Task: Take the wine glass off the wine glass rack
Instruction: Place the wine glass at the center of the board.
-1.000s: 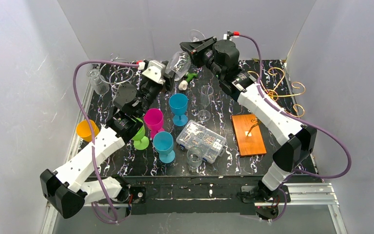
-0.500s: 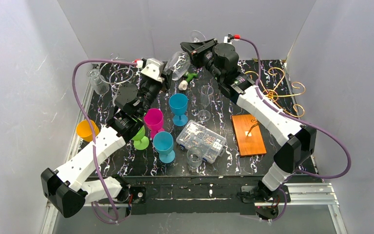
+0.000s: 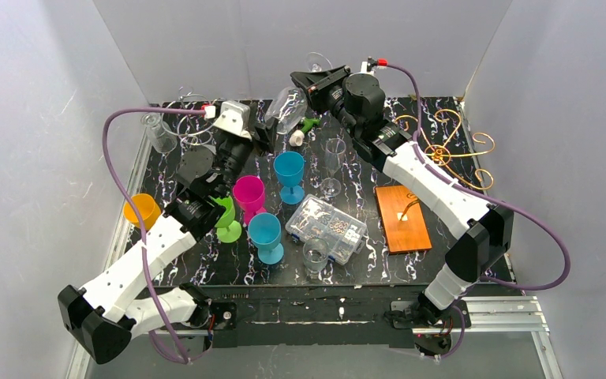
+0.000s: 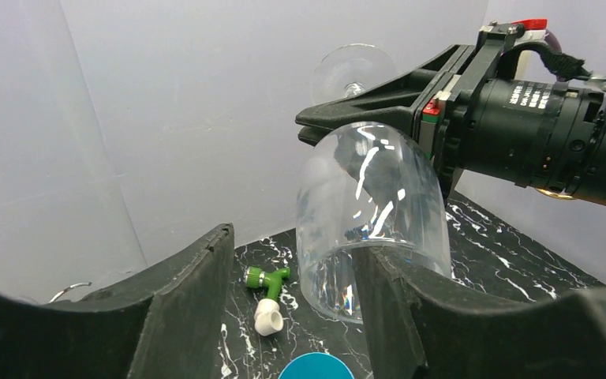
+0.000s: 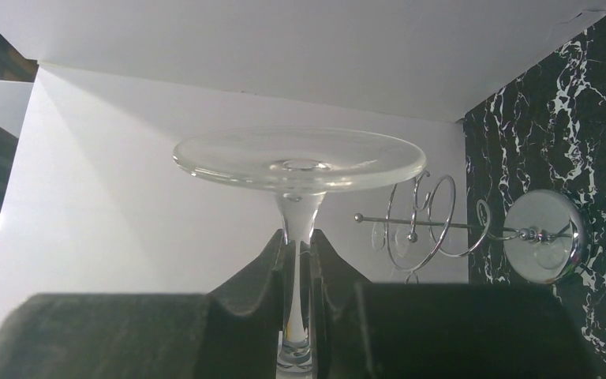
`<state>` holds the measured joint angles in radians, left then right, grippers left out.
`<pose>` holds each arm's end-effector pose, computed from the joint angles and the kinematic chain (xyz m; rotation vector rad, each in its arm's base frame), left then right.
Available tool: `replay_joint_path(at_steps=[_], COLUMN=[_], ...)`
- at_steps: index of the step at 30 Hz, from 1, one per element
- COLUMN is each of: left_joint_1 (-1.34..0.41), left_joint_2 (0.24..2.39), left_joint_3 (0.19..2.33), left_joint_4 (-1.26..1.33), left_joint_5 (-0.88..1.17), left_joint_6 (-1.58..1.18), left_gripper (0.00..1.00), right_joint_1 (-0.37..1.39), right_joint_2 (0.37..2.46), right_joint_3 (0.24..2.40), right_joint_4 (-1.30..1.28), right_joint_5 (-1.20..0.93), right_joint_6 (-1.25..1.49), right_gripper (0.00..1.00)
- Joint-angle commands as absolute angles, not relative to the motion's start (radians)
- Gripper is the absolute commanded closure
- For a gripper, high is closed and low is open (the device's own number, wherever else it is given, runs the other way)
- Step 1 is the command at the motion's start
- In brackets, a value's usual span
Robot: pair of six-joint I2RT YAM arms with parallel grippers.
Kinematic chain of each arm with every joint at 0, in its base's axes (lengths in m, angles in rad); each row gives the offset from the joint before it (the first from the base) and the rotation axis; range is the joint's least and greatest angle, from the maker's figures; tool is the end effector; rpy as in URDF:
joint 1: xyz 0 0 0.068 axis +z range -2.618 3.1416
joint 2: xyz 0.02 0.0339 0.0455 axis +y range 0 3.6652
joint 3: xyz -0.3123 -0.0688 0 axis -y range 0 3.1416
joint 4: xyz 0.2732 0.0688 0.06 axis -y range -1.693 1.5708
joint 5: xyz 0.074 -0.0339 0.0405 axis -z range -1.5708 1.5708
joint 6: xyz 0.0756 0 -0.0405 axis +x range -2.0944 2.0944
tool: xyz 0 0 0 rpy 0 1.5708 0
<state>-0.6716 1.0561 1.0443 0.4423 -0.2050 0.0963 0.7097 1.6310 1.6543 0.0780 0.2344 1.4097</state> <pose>0.2246 -0.1589 0.5039 0.2583 1.1293 -0.3933 0.3583 0.2847 0.5065 0.7734 1.4871 1.5088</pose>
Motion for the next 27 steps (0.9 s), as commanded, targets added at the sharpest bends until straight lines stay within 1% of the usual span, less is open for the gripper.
replay_joint_path(at_steps=[1,8,17,20,27], left_joint_1=[-0.677,-0.677,-0.677,-0.679,-0.688], left_joint_2=[1.015,1.034,1.071,1.080,1.084], left_joint_3=[1.036,1.045,1.081,1.086,1.081], left_joint_4=[0.509,0.509,0.508,0.507,0.505], left_joint_5=[-0.223,-0.200,-0.200,-0.217,-0.253], left_joint_6=[0.102,0.122,0.137,0.139,0.137], left_gripper=[0.48,0.53,0.79,0.84,0.86], right_joint_1=[0.716,0.718,0.725,0.725,0.733], right_joint_2=[1.586,1.598,1.589,1.585,1.582], right_joint_3=[1.688,1.696,1.672,1.671,1.671], right_joint_4=[0.120,0.127,0.142,0.142,0.139], right_joint_5=[0.263,0.256,0.254,0.253,0.259], right_joint_6=[1.387,1.388,1.384,1.374,1.349], right_gripper=[0.99,0.99,0.99,0.99,0.99])
